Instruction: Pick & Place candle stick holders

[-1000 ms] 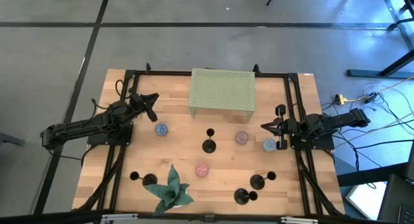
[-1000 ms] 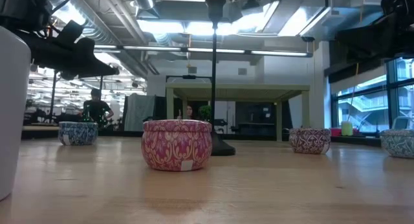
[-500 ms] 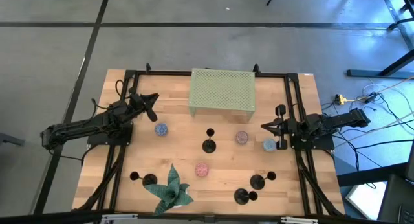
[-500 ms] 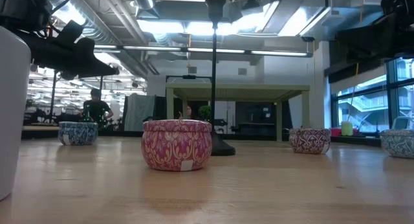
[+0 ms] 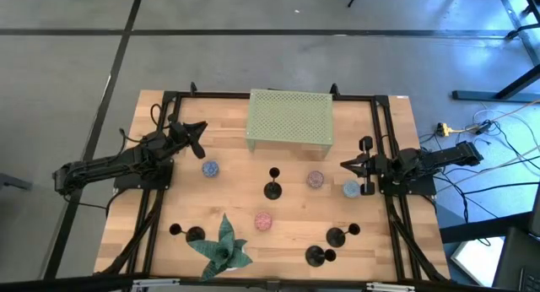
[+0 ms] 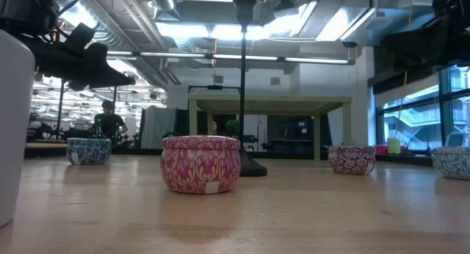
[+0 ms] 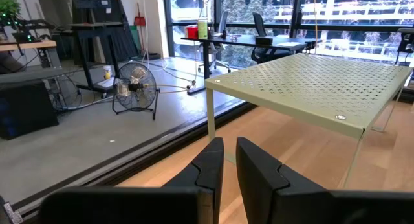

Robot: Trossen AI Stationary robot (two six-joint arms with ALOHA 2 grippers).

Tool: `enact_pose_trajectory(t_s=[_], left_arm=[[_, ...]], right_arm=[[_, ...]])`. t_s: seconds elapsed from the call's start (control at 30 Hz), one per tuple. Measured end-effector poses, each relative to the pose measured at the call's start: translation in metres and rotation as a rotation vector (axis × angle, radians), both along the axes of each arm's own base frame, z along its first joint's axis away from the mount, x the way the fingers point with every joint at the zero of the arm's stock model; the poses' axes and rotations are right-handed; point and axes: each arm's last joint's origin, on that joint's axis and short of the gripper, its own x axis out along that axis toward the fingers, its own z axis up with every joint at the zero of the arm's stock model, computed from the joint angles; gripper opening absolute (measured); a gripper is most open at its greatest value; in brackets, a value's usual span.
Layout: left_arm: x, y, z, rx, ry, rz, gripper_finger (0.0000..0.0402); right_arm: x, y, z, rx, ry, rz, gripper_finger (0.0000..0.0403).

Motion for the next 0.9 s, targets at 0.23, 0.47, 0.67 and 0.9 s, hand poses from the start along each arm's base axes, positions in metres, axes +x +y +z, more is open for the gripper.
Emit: enact_pose_trajectory(t_s=[0.23,0.47,0.67,0.9], left_arm=[[0.0000,0.0000,0.0001,0.000,0.000,0.000,0.0037],[0.0000,0.0000,0.0001,0.000,0.000,0.000,0.0037],[0.0000,0.0000,0.0001,0.000,0.000,0.000,0.0037],[0.0000,0.0000,-0.0001,0.000,0.000,0.000,0.0037]], right_arm=[[0.0000,0.0000,0.0001,0.000,0.000,0.000,0.0021],[0.0000,0.0000,0.0000,-0.130,-0.001,-0.010,0.0021],[0.0000,0.0000,0.0001,-0.130,-0.001,-0.010,0.0021],[-0.0001,0.0000,0.0012,0.022,-0.012,0.003,0.0021]])
